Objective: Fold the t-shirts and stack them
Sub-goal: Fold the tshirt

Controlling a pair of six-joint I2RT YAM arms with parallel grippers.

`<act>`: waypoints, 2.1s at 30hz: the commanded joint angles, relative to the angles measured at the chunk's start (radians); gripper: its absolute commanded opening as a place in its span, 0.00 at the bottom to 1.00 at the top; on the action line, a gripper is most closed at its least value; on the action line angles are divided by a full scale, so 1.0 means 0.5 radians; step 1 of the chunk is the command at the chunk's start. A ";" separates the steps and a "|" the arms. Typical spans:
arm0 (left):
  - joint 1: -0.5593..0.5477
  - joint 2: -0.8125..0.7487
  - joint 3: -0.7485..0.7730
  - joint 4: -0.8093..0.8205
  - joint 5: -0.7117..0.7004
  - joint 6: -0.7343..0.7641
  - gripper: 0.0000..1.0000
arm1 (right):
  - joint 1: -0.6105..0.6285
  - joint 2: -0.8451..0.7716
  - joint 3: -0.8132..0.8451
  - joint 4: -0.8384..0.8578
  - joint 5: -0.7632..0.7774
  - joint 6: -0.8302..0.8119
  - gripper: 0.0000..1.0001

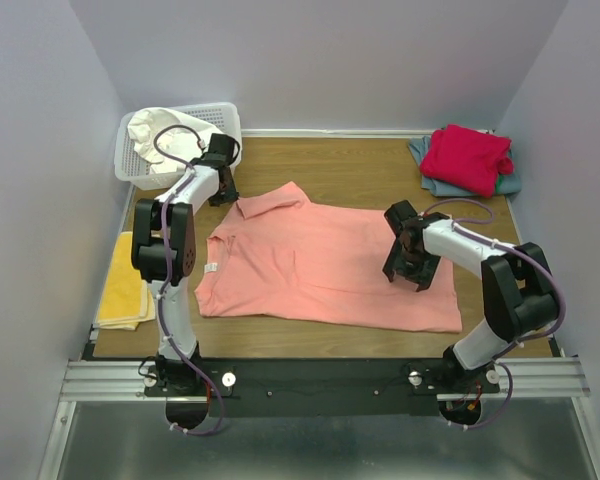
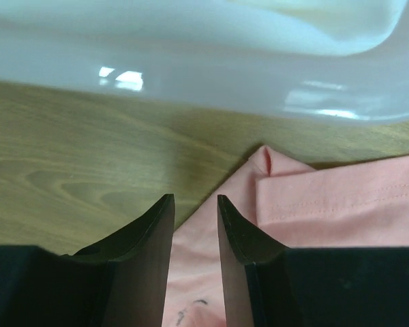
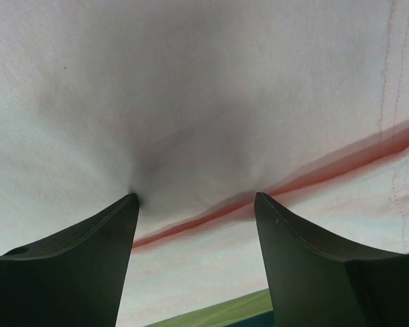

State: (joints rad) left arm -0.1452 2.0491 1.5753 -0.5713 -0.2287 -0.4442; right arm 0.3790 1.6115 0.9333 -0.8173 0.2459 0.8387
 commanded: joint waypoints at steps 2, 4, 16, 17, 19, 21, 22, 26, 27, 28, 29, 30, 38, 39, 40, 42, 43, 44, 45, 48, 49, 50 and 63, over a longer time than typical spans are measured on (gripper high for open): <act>0.008 0.145 0.156 0.127 0.319 0.039 0.40 | 0.003 0.084 -0.026 -0.283 0.235 0.044 0.77; 0.008 0.175 0.196 0.127 0.393 0.042 0.40 | 0.003 0.102 0.035 -0.283 0.238 0.044 0.77; -0.004 0.132 0.200 0.136 0.534 0.069 0.40 | 0.003 0.201 0.217 -0.283 0.294 0.019 0.77; -0.007 0.139 0.206 0.127 0.543 0.078 0.40 | 0.003 0.201 0.223 -0.283 0.306 0.016 0.77; -0.026 0.151 0.230 0.100 0.543 0.079 0.40 | 0.003 0.210 0.235 -0.286 0.312 0.010 0.77; -0.035 0.151 0.230 0.090 0.528 0.079 0.40 | 0.003 0.219 0.238 -0.283 0.318 0.007 0.77; -0.038 0.157 0.227 0.084 0.516 0.079 0.40 | 0.003 0.225 0.238 -0.283 0.315 0.007 0.77; -0.050 0.182 0.239 0.035 0.482 0.060 0.37 | 0.003 0.244 0.253 -0.283 0.321 0.001 0.77; -0.053 0.185 0.236 0.029 0.473 0.051 0.36 | 0.003 0.247 0.256 -0.280 0.318 0.001 0.77; -0.056 0.185 0.236 0.026 0.473 0.045 0.36 | 0.000 0.250 0.269 -0.283 0.321 -0.005 0.77; -0.059 0.188 0.236 0.005 0.473 0.042 0.36 | 0.003 0.256 0.272 -0.280 0.321 -0.005 0.77; -0.066 0.188 0.236 -0.002 0.409 0.036 0.36 | 0.003 0.265 0.275 -0.280 0.324 -0.008 0.77; -0.087 0.151 0.187 -0.045 0.289 0.008 0.36 | 0.003 0.320 0.315 -0.274 0.324 -0.036 0.77; -0.087 0.151 0.184 -0.045 0.298 0.008 0.36 | 0.003 0.326 0.321 -0.271 0.321 -0.039 0.77; -0.090 0.154 0.169 -0.042 0.319 0.005 0.36 | 0.003 0.333 0.321 -0.268 0.327 -0.039 0.77; -0.093 0.169 0.169 -0.033 0.332 0.005 0.35 | 0.003 0.336 0.327 -0.268 0.327 -0.048 0.77; -0.093 0.185 0.163 -0.029 0.350 0.002 0.35 | 0.003 0.339 0.324 -0.268 0.324 -0.048 0.77; -0.096 0.191 0.157 -0.020 0.356 -0.001 0.34 | 0.003 0.339 0.324 -0.264 0.330 -0.048 0.77; -0.099 0.194 0.157 -0.017 0.365 -0.001 0.32 | 0.003 0.339 0.324 -0.264 0.327 -0.051 0.77; -0.105 0.215 0.169 -0.020 0.378 -0.004 0.28 | 0.003 0.348 0.333 -0.264 0.333 -0.054 0.77; -0.105 0.228 0.178 -0.026 0.381 -0.004 0.24 | 0.003 0.351 0.336 -0.264 0.331 -0.057 0.77; -0.105 0.228 0.178 -0.026 0.378 -0.007 0.23 | 0.003 0.354 0.336 -0.264 0.330 -0.057 0.77; -0.130 0.120 0.298 -0.051 0.372 0.014 0.00 | 0.003 0.354 0.367 -0.267 0.346 -0.051 0.77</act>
State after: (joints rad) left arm -0.1940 2.1548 1.6718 -0.5797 -0.0444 -0.4461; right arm 0.3790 1.7622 1.1080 -0.9874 0.3553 0.7921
